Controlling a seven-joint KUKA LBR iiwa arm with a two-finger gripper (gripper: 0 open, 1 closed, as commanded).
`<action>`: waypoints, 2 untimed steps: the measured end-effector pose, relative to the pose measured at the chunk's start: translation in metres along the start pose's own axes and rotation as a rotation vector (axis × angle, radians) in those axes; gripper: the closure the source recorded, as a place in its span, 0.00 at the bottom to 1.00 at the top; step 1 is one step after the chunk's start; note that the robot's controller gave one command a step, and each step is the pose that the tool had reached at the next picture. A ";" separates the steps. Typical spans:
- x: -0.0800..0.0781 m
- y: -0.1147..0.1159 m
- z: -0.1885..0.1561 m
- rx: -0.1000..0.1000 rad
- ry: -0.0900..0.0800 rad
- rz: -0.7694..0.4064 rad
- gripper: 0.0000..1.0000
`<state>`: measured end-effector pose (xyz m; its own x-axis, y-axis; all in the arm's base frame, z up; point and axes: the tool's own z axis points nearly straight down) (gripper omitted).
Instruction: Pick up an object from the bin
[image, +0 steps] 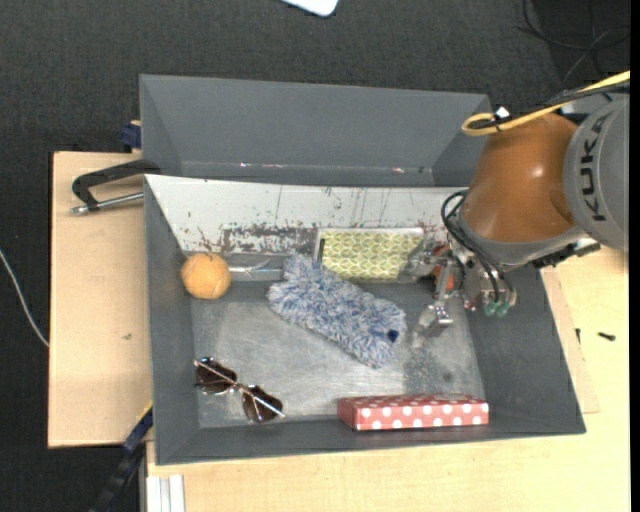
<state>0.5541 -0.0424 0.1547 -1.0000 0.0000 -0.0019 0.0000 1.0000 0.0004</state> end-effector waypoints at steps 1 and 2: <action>-0.027 0.020 0.060 0.001 -0.004 -0.088 0.00; -0.023 0.028 0.059 -0.001 0.000 -0.080 0.00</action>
Offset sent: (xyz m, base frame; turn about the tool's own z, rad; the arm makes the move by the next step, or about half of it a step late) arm 0.0213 0.0342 -0.0269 -0.0588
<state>0.5775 -0.0148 0.0960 -0.9968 -0.0796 -0.0023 -0.0796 0.9968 0.0013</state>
